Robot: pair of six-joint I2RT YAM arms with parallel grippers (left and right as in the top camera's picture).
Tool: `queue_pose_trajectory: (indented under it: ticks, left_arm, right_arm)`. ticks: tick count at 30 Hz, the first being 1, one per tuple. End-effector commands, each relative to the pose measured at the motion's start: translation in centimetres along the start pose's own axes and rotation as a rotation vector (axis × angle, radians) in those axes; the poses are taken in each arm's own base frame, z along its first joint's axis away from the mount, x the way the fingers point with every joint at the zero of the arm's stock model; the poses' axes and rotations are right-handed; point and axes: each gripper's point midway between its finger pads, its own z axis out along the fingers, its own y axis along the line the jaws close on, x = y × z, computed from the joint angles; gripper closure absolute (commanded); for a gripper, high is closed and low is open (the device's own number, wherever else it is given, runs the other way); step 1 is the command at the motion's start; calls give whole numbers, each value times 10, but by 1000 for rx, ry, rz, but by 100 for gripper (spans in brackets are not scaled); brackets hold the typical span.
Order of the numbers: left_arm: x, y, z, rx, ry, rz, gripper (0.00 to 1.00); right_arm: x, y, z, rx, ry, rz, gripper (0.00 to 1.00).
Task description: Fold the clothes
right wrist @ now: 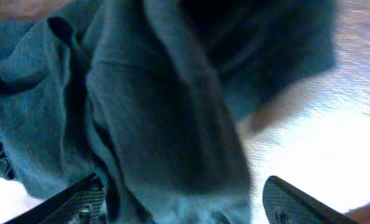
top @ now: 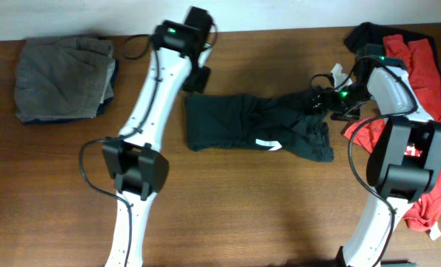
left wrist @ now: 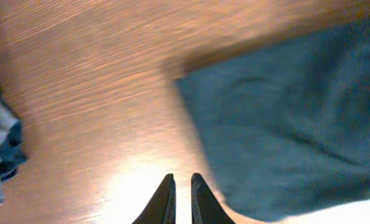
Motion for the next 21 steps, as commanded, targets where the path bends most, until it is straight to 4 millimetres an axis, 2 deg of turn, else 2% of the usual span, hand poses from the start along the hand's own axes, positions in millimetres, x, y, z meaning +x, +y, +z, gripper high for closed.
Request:
queue_pose_trajectory:
  ticks: [1, 6, 10, 12, 14, 16, 18, 21]
  left_arm:
    - [-1, 22, 1, -24, -3, -45, 89]
    - [2, 38, 3, -30, 8, -75, 90]
    - [3, 40, 4, -31, 11, -78, 89]
    - [2, 40, 4, -31, 9, -78, 89]
    - [2, 40, 4, -31, 6, -79, 90]
    - [1, 40, 6, -32, 6, -79, 89]
    - [1, 40, 8, -33, 11, -79, 89]
    - [3, 43, 13, -56, 24, -77, 89]
  right_arm:
    - [12, 12, 24, 1, 55, -26, 15]
    - [28, 17, 49, -2, 83, -45, 16]
    - [36, 6, 57, 30, 93, 2, 22]
    - [37, 0, 57, 53, 96, 12, 32]
    - [37, -3, 56, 70, 95, 13, 50]
    - [34, -8, 53, 72, 84, 35, 74]
    - [32, -14, 47, 73, 76, 68, 81]
    - [29, -24, 31, 75, 64, 102, 85]
